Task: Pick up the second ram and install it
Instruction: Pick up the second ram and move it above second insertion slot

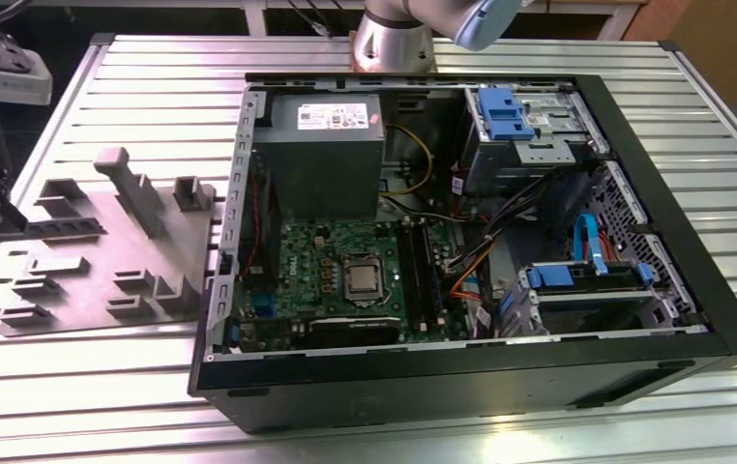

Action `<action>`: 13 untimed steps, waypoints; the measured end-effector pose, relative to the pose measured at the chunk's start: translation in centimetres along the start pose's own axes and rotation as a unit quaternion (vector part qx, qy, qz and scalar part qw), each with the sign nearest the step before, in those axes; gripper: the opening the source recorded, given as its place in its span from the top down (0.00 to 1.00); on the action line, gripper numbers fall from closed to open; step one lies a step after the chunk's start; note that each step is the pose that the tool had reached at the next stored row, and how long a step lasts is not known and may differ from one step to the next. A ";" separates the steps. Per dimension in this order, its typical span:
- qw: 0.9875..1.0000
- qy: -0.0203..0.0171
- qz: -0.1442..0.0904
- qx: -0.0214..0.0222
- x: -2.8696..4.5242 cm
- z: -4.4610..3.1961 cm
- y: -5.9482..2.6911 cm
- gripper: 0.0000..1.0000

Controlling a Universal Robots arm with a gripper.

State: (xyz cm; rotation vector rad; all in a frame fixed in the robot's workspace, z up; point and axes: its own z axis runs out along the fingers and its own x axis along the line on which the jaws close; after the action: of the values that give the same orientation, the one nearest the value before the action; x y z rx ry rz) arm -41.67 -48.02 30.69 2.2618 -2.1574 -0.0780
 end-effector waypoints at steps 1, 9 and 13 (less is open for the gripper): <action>1.000 0.000 0.000 0.000 -0.01 -0.22 0.01 0.89; 1.000 0.000 -0.001 0.000 -0.05 -2.01 0.09 0.89; 1.000 0.000 -0.001 0.000 -0.09 -3.32 0.15 0.89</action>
State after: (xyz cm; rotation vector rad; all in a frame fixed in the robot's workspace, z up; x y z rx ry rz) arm -41.67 -48.02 34.01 2.2646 -2.1541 -0.0780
